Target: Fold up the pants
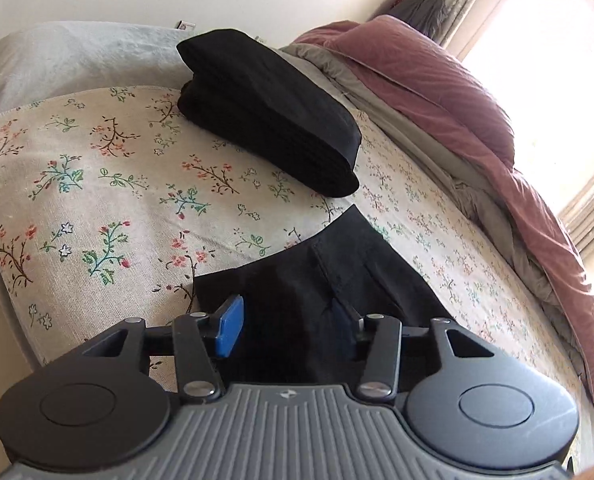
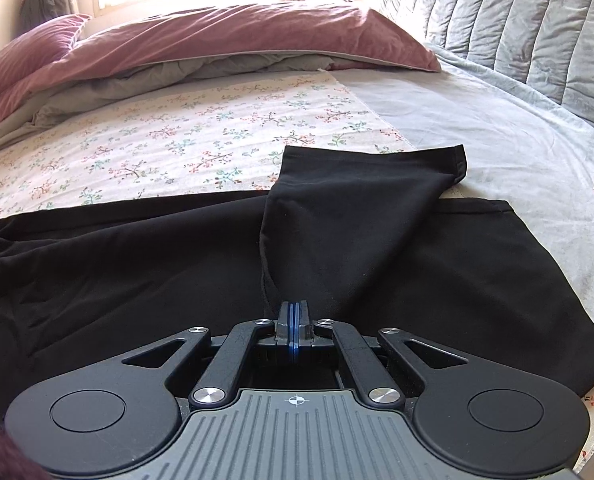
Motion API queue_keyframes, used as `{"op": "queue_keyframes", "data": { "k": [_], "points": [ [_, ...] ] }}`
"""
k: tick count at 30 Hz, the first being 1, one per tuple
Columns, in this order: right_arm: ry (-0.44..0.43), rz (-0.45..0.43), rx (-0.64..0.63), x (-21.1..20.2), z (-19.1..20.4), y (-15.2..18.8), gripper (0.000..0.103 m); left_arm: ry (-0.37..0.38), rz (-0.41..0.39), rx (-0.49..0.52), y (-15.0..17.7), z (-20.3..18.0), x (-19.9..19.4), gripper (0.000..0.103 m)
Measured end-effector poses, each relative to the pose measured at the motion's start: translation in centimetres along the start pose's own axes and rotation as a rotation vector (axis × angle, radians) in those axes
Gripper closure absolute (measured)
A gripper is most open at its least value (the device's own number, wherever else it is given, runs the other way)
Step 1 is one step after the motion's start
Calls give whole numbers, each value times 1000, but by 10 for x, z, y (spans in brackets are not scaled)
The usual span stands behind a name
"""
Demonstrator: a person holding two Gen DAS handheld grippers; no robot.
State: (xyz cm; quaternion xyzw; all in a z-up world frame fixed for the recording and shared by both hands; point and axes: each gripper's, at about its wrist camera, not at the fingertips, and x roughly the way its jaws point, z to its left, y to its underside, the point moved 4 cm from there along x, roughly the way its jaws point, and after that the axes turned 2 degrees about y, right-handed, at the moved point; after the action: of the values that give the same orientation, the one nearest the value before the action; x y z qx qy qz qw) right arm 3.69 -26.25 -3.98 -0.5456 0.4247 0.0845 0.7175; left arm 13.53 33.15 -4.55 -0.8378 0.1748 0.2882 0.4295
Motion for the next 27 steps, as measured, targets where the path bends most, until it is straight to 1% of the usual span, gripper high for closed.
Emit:
{"op": "queue_keyframes", "data": {
  "k": [1, 3, 5, 6, 7, 8, 9, 10, 12, 15, 18, 21, 22, 24, 25, 26, 27],
  "points": [
    [2, 2, -1, 1, 1, 0, 103, -8, 20, 1, 0, 1, 4, 43],
    [7, 5, -3, 2, 1, 1, 103, -1, 12, 3, 1, 1, 6, 44],
    [12, 10, -6, 4, 2, 2, 103, 1, 12, 18, 0, -1, 8, 52],
    [14, 13, -8, 5, 2, 2, 103, -10, 18, 28, 0, -2, 11, 54],
    [15, 15, -9, 6, 2, 2, 103, -23, 25, 36, 0, -3, 15, 61],
    [16, 17, -9, 7, 2, 2, 103, -34, 29, 36, 0, -2, 18, 72],
    [16, 17, -8, 7, 1, 3, 103, -38, 27, 33, 0, 0, 19, 74],
    [16, 15, -5, 7, 1, 3, 103, -35, 12, 29, 0, 0, 17, 80],
    [16, 0, -2, 3, 0, 2, 103, -27, -36, 36, 0, -3, 6, 82],
    [1, -33, 10, -8, -3, -1, 103, -39, -109, 62, -1, -13, -16, 83],
    [-13, -51, 24, -18, -10, -3, 103, -68, -138, 86, -2, -18, -28, 83],
    [-10, -48, 37, -22, -17, -3, 103, -120, -160, 112, -1, -15, -31, 83],
    [16, -41, 26, -22, -19, -2, 103, -159, -153, 131, -1, -13, -26, 83],
    [47, -4, 14, -15, -24, 3, 103, -203, -110, 128, 2, -5, -15, 83],
    [35, 29, 24, -10, -26, 7, 103, -212, -77, 124, 4, 0, -8, 83],
    [23, 54, 40, -6, -28, 10, 103, -226, -42, 140, 8, 3, -1, 82],
    [14, 68, 53, -3, -30, 13, 103, -238, -22, 164, 11, 3, 2, 81]
  ]
}}
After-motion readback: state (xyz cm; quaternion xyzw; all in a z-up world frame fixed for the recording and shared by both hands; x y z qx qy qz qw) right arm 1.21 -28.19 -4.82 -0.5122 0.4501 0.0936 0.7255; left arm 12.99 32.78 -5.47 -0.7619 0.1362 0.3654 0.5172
